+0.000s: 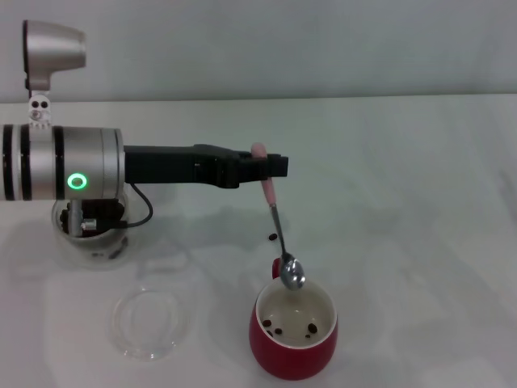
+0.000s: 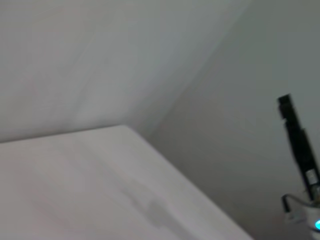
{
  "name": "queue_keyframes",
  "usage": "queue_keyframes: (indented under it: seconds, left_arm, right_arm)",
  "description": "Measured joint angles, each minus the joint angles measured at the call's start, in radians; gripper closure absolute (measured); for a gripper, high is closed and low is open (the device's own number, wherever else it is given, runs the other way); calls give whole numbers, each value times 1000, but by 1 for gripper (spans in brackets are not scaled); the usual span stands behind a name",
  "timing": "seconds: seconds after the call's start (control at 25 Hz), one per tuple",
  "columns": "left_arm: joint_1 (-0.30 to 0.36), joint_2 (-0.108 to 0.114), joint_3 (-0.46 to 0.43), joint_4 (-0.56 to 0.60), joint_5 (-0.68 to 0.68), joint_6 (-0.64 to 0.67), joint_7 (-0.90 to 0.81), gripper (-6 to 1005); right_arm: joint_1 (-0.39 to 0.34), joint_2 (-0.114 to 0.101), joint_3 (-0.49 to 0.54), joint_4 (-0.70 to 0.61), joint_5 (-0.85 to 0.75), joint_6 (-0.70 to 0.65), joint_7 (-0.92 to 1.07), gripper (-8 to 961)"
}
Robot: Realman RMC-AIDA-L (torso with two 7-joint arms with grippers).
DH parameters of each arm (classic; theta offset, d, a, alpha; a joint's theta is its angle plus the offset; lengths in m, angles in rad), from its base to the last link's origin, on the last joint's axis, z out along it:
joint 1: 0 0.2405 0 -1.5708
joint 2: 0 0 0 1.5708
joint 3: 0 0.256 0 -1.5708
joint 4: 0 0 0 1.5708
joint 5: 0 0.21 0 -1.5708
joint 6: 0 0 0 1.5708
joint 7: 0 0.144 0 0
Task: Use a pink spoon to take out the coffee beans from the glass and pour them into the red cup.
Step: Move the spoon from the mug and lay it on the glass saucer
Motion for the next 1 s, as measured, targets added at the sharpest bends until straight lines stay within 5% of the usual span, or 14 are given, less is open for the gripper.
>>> queue_keyframes:
  seconds: [0.24,1.0]
  left_arm:
    - [45,14,-4,38,-65,40,-15,864]
    - [344,73,-94,94,-53,29,131,865]
  right_arm:
    - [-6,0,0,4,0,-6,0,334]
    - [-6,3,3,76,10,-62,1,334]
